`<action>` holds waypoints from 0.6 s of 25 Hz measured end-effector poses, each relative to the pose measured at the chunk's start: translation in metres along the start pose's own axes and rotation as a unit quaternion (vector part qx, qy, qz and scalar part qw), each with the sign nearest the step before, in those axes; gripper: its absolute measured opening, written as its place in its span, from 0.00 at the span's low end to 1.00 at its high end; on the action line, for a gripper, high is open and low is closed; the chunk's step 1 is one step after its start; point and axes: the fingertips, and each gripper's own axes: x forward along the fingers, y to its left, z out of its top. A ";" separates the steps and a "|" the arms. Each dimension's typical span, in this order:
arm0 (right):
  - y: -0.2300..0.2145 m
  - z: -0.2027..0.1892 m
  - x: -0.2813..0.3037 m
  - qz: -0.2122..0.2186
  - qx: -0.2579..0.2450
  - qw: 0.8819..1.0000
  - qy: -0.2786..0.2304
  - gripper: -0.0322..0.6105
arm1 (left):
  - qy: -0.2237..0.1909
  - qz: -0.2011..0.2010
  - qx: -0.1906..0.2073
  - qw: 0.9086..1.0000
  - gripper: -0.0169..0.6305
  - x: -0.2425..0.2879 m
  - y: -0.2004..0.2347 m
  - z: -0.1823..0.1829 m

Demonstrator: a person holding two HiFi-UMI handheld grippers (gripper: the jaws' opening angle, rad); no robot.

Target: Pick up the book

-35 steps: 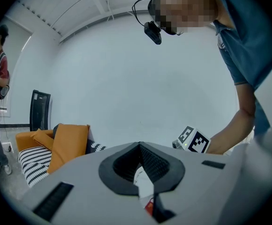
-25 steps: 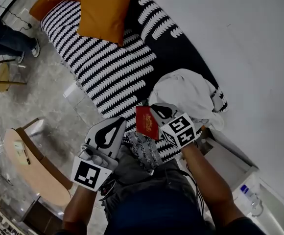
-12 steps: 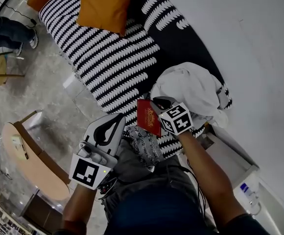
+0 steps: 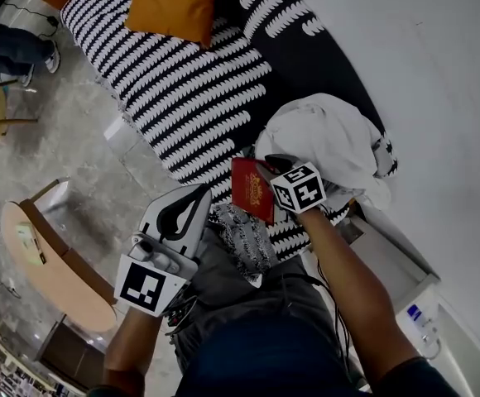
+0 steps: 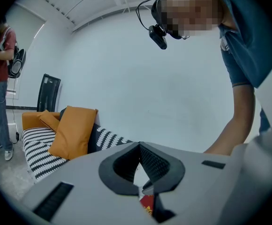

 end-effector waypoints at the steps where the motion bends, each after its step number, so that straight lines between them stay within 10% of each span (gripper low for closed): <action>1: -0.002 -0.003 0.002 -0.001 0.004 1.000 0.003 0.20 | 0.006 0.001 -0.003 1.000 0.03 -0.001 0.000 -0.003; 15: -0.019 -0.012 0.014 -0.025 0.023 0.999 0.017 0.34 | 0.008 0.006 -0.013 1.000 0.03 0.000 0.002 -0.012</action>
